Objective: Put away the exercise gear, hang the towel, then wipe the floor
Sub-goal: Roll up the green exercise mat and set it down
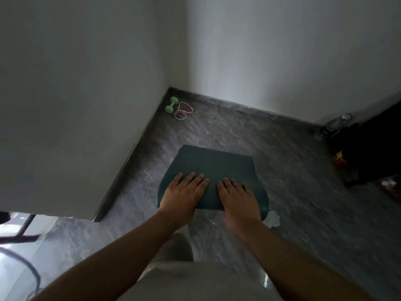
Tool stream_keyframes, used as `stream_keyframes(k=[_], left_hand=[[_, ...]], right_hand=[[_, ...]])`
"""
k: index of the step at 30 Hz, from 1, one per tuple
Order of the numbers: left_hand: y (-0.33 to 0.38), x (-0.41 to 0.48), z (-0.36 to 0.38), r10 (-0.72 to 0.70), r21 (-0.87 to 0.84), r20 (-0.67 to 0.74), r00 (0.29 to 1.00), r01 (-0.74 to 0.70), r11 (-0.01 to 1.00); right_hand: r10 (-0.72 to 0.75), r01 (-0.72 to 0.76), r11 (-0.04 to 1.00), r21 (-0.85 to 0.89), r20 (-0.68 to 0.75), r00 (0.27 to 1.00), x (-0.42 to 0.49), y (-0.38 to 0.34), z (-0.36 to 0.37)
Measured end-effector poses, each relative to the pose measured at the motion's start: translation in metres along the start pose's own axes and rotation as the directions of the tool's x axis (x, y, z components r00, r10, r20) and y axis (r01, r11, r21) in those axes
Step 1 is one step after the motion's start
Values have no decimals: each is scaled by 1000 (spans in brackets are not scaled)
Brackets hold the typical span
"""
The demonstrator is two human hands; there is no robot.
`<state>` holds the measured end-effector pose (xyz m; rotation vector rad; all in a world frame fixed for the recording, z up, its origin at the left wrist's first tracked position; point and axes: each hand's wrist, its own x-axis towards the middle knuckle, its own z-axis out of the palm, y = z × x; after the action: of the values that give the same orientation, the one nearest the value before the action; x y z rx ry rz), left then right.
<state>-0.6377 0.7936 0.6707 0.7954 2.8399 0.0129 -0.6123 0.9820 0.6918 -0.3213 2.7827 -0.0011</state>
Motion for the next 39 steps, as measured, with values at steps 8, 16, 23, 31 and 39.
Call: stream_keyframes(k=[8, 16, 23, 31, 39], left_hand=[[-78, 137, -29, 80, -29, -6, 997, -80, 996], [-113, 253, -49, 144, -43, 33, 989, -143, 989], [-120, 387, -46, 95, -30, 122, 988, -92, 995], [-141, 530, -47, 69, -34, 137, 988, -65, 997], [-200, 646, 30, 63, -93, 133, 989, -51, 994]], right_hand=[[86, -86, 996, -19, 16, 996, 132, 33, -51], [124, -125, 992, 33, 29, 992, 228, 88, -87], [72, -79, 990, 118, 60, 996, 337, 178, -87], [65, -72, 994, 87, 78, 995, 459, 263, -97], [45, -53, 996, 77, 104, 994, 600, 299, -55]])
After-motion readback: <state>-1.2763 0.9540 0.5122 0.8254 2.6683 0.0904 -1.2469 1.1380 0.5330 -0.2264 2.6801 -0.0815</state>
